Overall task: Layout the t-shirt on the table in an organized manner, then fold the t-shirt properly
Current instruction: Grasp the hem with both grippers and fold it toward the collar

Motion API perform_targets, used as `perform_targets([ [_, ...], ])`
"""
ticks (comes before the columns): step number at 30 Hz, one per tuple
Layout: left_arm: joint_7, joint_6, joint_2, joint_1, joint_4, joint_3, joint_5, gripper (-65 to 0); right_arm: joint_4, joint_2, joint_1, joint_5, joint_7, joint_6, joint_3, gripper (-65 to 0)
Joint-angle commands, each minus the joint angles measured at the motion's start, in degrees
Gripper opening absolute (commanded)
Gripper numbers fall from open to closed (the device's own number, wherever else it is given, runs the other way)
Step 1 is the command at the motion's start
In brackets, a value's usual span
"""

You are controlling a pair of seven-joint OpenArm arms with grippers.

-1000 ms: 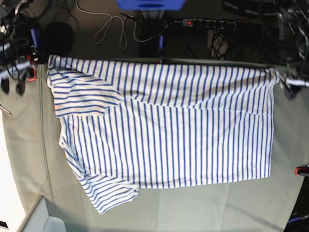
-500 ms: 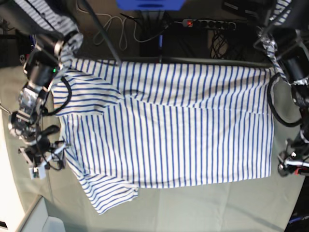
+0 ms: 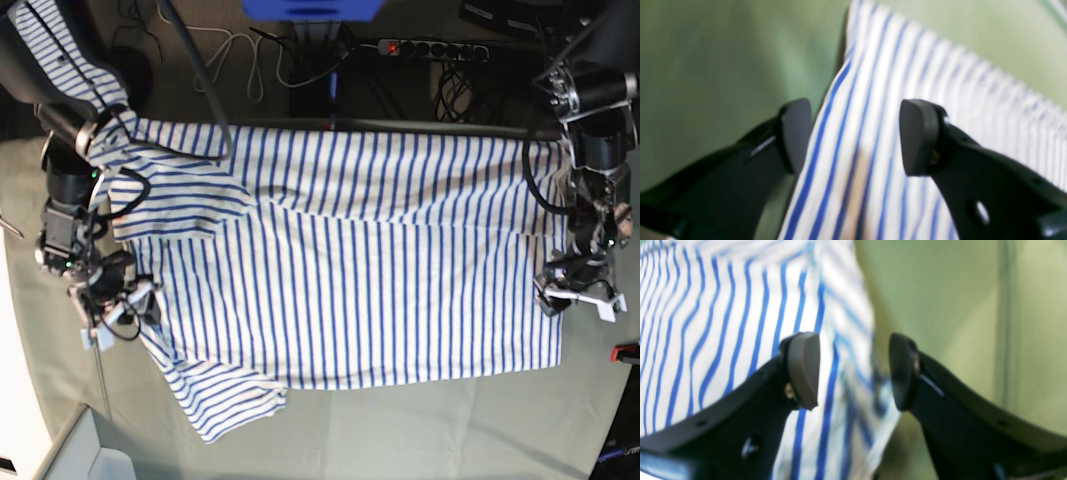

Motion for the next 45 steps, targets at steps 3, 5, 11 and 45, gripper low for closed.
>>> perform_targets([
  [3,-3.52,-0.68,-1.16,-2.11,-1.29,-0.08,-0.59,-24.7,-1.58,0.86,1.62,0.91,3.17,0.19,-0.12,-31.6],
  [5,-4.14,-0.68,-1.16,-2.81,-3.31,-0.08,-0.59,-24.7,-4.66,1.04,1.62,0.91,4.05,-0.47,-0.12,-31.6],
  [11,-4.14,-0.68,-0.8,-3.16,-5.69,0.71,-0.59,-24.7,-5.53,1.12,0.31,0.91,5.98,-3.46,-0.21,-36.3],
  [45,-3.79,-0.33,-0.72,0.0,5.56,7.48,-1.21,-65.0,18.55,-1.07,-14.02,12.34,9.5,0.19,2.51,-65.0],
])
